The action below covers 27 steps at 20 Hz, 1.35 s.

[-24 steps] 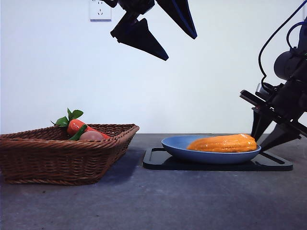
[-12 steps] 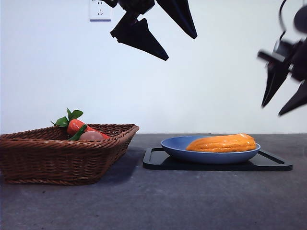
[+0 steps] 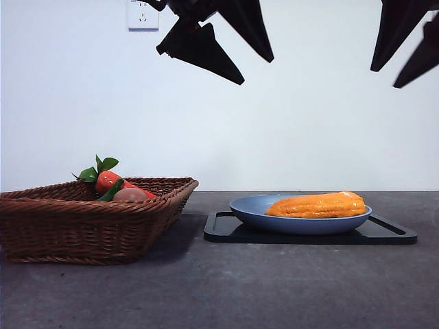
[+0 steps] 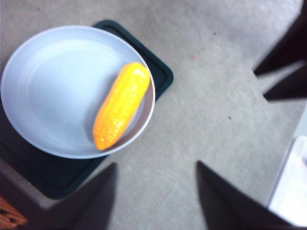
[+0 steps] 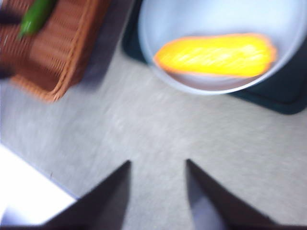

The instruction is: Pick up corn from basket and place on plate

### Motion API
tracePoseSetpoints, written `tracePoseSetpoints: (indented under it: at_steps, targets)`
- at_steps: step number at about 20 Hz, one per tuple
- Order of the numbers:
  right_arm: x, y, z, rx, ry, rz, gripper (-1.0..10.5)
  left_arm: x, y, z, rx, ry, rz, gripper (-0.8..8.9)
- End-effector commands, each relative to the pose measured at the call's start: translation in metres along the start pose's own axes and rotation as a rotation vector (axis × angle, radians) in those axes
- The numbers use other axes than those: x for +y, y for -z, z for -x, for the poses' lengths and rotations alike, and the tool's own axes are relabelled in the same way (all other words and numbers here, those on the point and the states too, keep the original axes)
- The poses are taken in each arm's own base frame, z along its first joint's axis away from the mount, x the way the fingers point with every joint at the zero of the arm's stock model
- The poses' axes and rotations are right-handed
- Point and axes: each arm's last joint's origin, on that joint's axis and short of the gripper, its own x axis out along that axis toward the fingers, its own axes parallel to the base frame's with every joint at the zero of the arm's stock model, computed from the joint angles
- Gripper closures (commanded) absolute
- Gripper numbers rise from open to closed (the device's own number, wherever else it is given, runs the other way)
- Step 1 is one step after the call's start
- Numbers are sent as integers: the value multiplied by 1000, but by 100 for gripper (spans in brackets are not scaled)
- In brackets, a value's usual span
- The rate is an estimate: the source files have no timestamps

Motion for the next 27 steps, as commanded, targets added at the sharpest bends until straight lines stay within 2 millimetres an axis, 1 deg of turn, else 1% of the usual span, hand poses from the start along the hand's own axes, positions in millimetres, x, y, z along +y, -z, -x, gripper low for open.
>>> tracePoseSetpoints:
  at_steps: [1, 2, 3, 6, 19, 22, 23, 24, 26, 27]
  targets:
    - [5, 1, -13, 25, -12, 61, 929, -4, -6, 5, -22, 4, -14, 710]
    - [5, 3, -19, 34, -18, 72, 945, -4, -6, 5, -19, 4, -13, 775]
    - [6, 5, -24, 43, -23, 79, 945, -4, -5, 5, -15, 4, -11, 815]
    - [9, 9, -33, 61, -35, 99, 945, -3, -4, 5, -5, 3, -7, 806]
    - [9, 9, -33, 54, -42, 100, 945, -3, -5, 5, -9, 3, -8, 806]
    - [9, 9, -33, 54, -42, 100, 945, -1, -9, 6, -50, -27, -59, 806]
    - [9, 8, -33, 50, -43, 102, 945, 2, -9, 9, -55, -35, -52, 806]
    - [9, 8, -33, 44, -43, 105, 945, 5, -9, 15, -63, -56, -85, 806]
    - [9, 6, -33, 30, -44, 111, 945, 13, -13, 38, -135, -142, -100, 806]
    - [10, 6, -33, 27, -44, 113, 945, 17, -14, 53, -192, -168, -98, 806]
